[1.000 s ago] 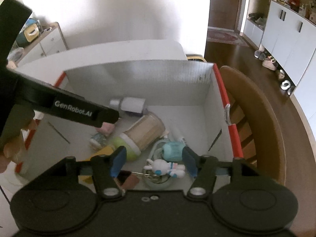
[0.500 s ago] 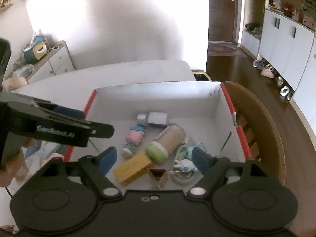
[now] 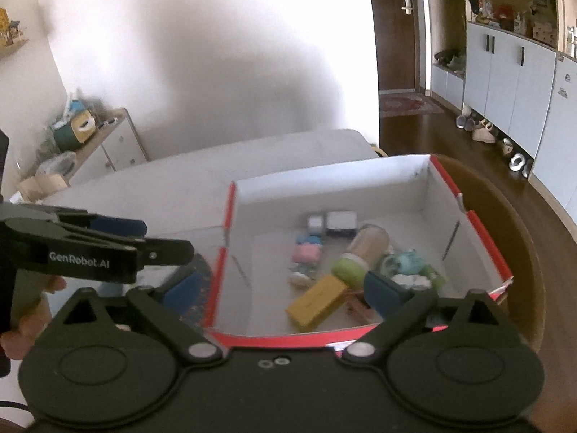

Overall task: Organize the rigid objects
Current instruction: 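Move both tools back over the fish-pattern mat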

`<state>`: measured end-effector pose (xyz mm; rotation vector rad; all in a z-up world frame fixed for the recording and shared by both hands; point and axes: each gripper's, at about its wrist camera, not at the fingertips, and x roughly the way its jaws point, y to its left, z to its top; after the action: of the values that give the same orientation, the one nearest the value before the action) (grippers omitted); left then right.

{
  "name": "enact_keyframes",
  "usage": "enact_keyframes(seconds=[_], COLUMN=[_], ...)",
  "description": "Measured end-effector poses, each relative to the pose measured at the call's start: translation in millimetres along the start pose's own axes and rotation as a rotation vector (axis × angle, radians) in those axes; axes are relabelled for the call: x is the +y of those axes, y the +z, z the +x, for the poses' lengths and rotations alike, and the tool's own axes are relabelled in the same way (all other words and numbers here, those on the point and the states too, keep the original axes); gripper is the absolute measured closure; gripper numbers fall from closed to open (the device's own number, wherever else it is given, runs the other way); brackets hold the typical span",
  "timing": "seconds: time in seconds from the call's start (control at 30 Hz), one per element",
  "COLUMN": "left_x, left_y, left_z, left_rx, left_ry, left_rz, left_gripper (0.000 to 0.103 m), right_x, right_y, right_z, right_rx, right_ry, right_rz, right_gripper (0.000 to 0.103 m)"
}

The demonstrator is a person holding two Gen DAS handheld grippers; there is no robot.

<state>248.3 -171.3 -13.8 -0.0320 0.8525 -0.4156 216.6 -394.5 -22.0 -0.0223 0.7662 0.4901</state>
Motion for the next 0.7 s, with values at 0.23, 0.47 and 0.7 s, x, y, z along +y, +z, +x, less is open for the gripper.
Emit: enact_keyframes(seconds=[0.23,0.47,0.7], left_x=[34,84,128], left_y=[-20,-40,-62], left_z=[-33,-65,-73], left_rx=[-0.054,-0.12,-0.107], left_ry=[0.055,0.114,0.169], left_rz=[0.028,0.039,0.035], left_gripper=[0.021,0.017,0.017], right_x=[42,82,111], right_y=[-11,-25,-38], right_z=[1,11,28], right_rx=[-0.012,0.002,0.02], right_ry=[-0.003,-0.007,0.008], right_rz=[-0.005,-0.063,-0.065], right_gripper=[0.0,0.0,0.0])
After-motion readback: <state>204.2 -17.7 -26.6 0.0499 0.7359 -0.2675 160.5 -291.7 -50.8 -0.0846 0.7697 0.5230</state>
